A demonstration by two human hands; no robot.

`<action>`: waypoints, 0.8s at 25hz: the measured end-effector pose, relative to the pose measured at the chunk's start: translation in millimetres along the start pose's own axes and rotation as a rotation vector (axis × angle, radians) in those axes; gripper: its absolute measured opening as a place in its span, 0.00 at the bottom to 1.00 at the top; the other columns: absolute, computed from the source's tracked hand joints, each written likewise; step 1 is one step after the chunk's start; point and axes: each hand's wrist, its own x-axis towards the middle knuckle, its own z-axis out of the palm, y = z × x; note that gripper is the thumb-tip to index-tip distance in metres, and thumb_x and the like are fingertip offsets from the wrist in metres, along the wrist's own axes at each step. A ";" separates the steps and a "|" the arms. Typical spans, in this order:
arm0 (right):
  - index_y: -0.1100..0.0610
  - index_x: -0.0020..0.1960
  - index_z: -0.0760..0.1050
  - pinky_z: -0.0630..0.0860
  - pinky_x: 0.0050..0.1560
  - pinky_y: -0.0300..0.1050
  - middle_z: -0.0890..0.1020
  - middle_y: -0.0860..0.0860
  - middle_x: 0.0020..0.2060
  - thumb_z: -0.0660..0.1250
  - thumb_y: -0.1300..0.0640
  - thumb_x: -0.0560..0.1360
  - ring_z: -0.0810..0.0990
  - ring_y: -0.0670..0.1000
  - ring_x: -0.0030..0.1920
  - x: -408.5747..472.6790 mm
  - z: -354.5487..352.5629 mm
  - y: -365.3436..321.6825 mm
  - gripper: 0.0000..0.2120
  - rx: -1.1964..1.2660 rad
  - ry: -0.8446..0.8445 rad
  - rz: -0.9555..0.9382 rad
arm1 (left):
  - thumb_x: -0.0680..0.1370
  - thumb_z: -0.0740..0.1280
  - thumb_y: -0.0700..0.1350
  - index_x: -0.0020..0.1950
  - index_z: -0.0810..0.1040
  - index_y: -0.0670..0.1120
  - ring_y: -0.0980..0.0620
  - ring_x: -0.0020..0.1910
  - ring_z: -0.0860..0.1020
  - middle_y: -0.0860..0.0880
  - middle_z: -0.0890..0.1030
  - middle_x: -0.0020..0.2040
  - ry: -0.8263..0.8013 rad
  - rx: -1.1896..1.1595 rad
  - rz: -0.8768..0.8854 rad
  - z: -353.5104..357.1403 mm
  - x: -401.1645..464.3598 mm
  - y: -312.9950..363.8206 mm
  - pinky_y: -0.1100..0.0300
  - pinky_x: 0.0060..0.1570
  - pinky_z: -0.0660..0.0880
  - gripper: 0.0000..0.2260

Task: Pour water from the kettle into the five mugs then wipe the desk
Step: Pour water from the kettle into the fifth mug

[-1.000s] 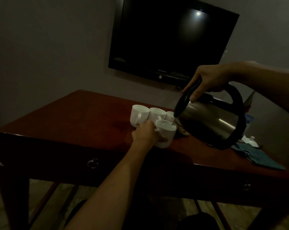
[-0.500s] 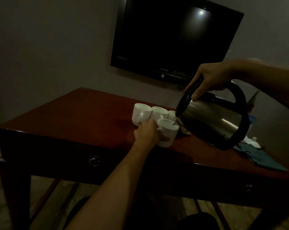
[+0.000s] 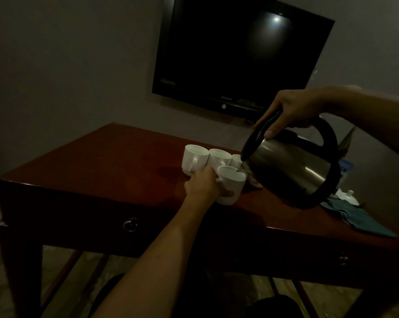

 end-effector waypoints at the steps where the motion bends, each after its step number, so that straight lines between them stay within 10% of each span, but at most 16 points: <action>1: 0.48 0.63 0.80 0.69 0.23 0.40 0.75 0.49 0.23 0.77 0.49 0.65 0.70 0.47 0.23 -2.4 1.1 1.4 0.26 0.009 0.013 -0.005 | 0.66 0.78 0.58 0.61 0.75 0.48 0.49 0.55 0.78 0.49 0.79 0.55 -0.001 0.001 0.001 0.4 0.5 -0.5 0.54 0.47 0.72 0.28; 16: 0.50 0.64 0.80 0.72 0.25 0.40 0.84 0.57 0.44 0.74 0.51 0.68 0.74 0.48 0.26 -52.1 81.1 81.8 0.24 0.625 0.518 -0.056 | 0.70 0.75 0.58 0.55 0.76 0.48 0.53 0.51 0.78 0.51 0.80 0.52 0.096 0.032 -0.010 6.6 -11.9 4.4 0.56 0.45 0.70 0.21; 20: 0.55 0.64 0.80 0.76 0.26 0.46 0.85 0.48 0.35 0.76 0.52 0.67 0.77 0.54 0.26 -54.9 118.4 93.3 0.25 0.770 0.698 -0.024 | 0.69 0.75 0.59 0.56 0.76 0.48 0.52 0.51 0.80 0.52 0.81 0.51 0.167 0.053 -0.016 8.3 -17.4 7.8 0.57 0.42 0.70 0.22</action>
